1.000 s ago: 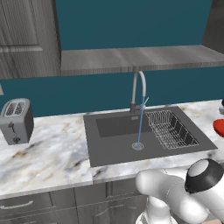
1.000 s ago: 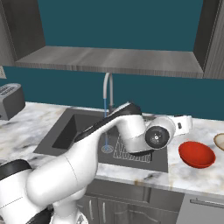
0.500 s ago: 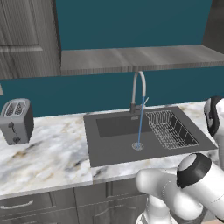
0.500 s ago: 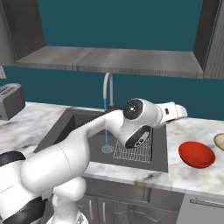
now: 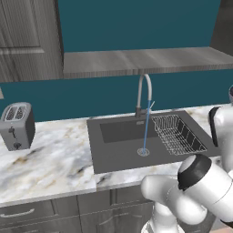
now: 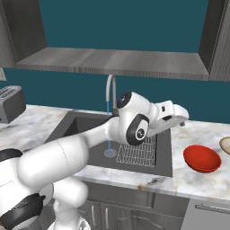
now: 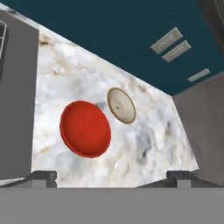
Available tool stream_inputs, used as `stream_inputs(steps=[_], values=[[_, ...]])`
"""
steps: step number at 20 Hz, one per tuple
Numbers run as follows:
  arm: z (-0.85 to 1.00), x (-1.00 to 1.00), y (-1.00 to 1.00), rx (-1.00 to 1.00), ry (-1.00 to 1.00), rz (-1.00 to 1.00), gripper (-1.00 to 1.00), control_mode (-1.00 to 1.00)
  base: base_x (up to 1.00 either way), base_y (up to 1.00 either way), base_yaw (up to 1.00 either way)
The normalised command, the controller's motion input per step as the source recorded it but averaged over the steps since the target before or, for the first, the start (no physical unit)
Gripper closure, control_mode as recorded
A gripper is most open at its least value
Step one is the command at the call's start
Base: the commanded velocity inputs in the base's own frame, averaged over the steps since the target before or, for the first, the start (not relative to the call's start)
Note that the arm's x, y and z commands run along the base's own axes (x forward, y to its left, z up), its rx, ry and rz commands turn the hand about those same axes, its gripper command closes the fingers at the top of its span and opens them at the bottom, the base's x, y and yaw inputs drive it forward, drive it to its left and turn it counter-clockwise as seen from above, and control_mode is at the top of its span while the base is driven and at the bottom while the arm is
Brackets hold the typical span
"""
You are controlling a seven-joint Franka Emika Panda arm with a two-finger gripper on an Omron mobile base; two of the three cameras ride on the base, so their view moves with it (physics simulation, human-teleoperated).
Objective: Rinse each bowl for a few seconds and place them down in the sink or on the counter.
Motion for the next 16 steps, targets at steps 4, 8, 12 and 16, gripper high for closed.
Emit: stream_inputs(steps=[4, 8, 12, 16], values=[[-0.1, -0.29, -0.03, -0.07, 0.17, -0.1, -1.0, -1.0, 0.0, 0.0, 0.0], [-0.16, -0.34, 0.04, -0.01, 0.06, 0.0, -1.0, -1.0, 0.0, 0.0, 0.0], [-0.2, -0.28, 0.06, 0.0, 0.06, 0.0, -1.0, -1.0, 0.0, 0.0, 0.0], [-0.18, -0.1, 0.0, 0.0, 0.09, 0.0, -1.0, -1.0, 0.0, 0.0, 0.0]])
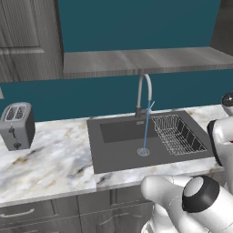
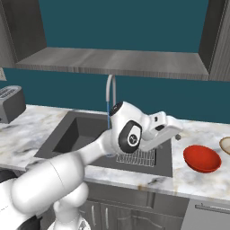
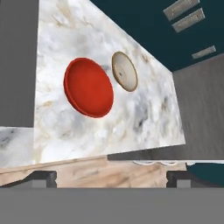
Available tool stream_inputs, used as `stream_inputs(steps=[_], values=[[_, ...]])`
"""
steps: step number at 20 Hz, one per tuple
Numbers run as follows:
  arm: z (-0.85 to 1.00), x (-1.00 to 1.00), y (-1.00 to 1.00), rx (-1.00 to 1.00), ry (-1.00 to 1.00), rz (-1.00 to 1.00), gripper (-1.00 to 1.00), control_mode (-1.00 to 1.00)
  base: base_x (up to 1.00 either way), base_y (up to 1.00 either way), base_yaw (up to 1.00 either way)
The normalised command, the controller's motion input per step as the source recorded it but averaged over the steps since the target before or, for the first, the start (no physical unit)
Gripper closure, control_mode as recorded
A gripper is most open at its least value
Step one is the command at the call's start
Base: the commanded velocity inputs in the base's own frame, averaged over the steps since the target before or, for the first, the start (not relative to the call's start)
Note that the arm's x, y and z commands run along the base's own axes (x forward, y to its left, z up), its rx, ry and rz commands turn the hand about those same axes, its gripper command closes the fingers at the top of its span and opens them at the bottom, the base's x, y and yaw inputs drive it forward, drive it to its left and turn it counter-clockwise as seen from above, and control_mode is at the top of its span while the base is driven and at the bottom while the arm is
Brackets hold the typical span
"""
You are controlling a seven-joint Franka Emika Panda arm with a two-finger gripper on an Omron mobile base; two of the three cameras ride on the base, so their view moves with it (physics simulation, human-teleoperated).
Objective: Rinse each bowl for a few seconds and place them down in the sink or on the counter.
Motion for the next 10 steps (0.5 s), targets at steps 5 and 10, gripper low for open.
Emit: stream_inputs(steps=[5, 10], values=[[-0.15, 0.01, 0.08, 0.0, 0.07, 0.0, -1.0, -1.0, 0.0, 0.0, 0.0], [-0.19, 0.04, 0.09, 0.0, 0.1, 0.0, -1.0, -1.0, 0.0, 0.0, 0.0]])
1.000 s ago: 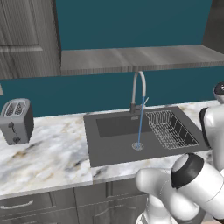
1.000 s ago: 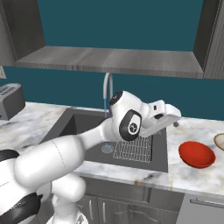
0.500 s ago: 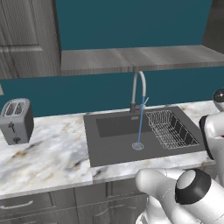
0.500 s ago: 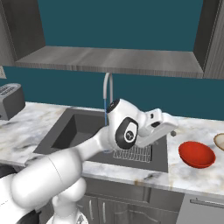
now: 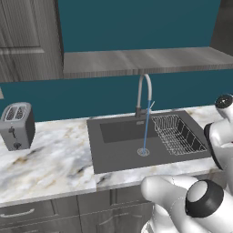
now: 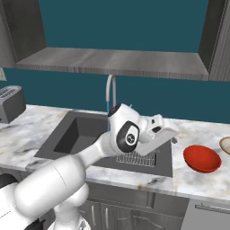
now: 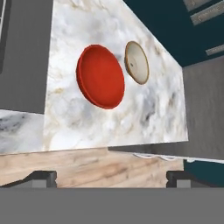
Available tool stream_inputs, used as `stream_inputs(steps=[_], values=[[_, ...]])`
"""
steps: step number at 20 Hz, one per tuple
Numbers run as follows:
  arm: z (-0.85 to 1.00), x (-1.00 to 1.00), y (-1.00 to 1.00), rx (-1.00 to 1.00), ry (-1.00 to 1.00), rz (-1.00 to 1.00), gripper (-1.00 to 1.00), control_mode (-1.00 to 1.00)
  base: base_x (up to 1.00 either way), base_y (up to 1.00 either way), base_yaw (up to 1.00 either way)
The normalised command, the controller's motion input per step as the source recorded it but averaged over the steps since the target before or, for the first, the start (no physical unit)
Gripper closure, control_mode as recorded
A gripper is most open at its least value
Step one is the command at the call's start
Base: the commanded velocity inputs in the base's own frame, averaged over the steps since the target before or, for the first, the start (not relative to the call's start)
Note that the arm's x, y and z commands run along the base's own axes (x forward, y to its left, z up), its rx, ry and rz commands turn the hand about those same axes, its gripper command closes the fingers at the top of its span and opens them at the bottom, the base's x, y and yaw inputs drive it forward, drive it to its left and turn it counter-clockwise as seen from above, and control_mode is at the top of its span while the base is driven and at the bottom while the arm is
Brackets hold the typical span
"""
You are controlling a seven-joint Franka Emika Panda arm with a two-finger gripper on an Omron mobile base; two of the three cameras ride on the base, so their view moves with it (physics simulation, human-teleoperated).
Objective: Rinse each bowl for a few seconds and place them down in the sink or on the counter.
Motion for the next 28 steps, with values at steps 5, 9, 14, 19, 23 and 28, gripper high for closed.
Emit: stream_inputs(steps=[5, 9, 14, 19, 23, 28], values=[[-0.25, 0.09, 0.07, 0.0, 0.08, 0.0, -1.0, -1.0, 0.0, 0.0, 0.0], [-0.32, 0.21, 0.0, 0.01, 0.07, 0.02, -1.0, -1.0, 0.0, 0.0, 0.0], [-0.36, 0.32, -0.01, 0.0, 0.05, 0.04, -1.0, -1.0, 0.0, 0.0, 0.0], [-0.3, 0.4, -0.04, 0.01, 0.02, 0.08, -1.0, -1.0, 0.0, 0.0, 0.0], [-0.27, 0.36, -0.18, 0.01, 0.02, 0.07, -1.0, -1.0, 0.0, 0.0, 0.0], [-0.26, 0.34, -0.23, 0.0, 0.02, 0.07, -1.0, -1.0, 0.0, 0.0, 0.0]])
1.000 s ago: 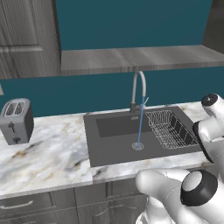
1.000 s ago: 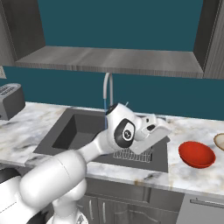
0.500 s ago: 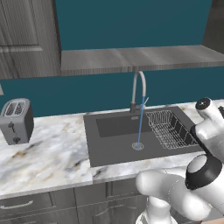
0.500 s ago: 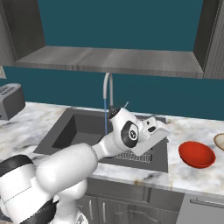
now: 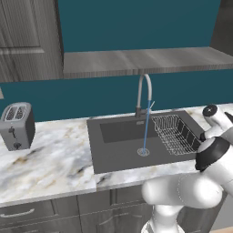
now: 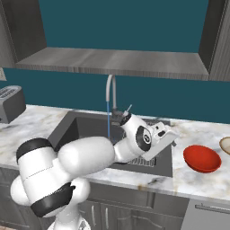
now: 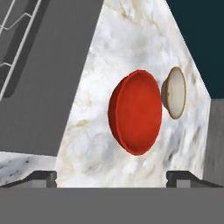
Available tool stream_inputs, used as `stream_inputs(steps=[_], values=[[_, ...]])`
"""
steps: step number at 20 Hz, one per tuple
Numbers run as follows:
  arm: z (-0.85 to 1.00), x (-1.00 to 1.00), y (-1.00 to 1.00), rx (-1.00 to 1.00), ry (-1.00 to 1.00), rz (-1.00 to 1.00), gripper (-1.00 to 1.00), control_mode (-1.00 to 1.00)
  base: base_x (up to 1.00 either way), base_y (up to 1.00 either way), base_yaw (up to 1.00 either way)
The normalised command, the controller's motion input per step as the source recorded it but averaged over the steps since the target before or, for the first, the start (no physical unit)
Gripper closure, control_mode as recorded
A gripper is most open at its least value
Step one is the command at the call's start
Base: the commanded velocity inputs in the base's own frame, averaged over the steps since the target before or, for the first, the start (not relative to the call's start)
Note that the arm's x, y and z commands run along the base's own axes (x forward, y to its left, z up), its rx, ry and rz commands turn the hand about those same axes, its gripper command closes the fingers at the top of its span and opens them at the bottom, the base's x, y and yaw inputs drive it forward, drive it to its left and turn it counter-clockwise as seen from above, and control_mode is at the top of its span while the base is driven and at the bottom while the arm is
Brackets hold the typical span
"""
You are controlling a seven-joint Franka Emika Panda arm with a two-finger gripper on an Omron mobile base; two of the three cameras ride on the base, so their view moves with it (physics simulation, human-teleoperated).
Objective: Rinse each bowl for a few seconds and place them down in the sink or on the counter.
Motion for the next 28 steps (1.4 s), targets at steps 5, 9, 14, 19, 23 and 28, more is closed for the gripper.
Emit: stream_inputs(steps=[5, 9, 14, 19, 23, 28], values=[[-0.22, 0.32, -0.24, 0.0, 0.01, 0.06, -1.0, -1.0, 0.0, 0.0, 0.0], [-0.19, 0.2, -0.25, 0.0, 0.0, 0.03, -1.0, -1.0, 0.0, 0.0, 0.0], [-0.2, 0.12, -0.3, 0.0, 0.0, 0.0, -1.0, -1.0, 0.0, 0.0, 0.0], [-0.23, 0.07, -0.27, 0.0, 0.0, 0.0, -1.0, -1.0, 0.0, 0.0, 0.0], [-0.28, 0.13, -0.21, 0.02, 0.0, 0.0, -1.0, -1.0, 0.0, 0.0, 0.0], [-0.24, 0.21, -0.27, 0.06, 0.0, 0.0, -1.0, -1.0, 0.0, 0.0, 0.0]])
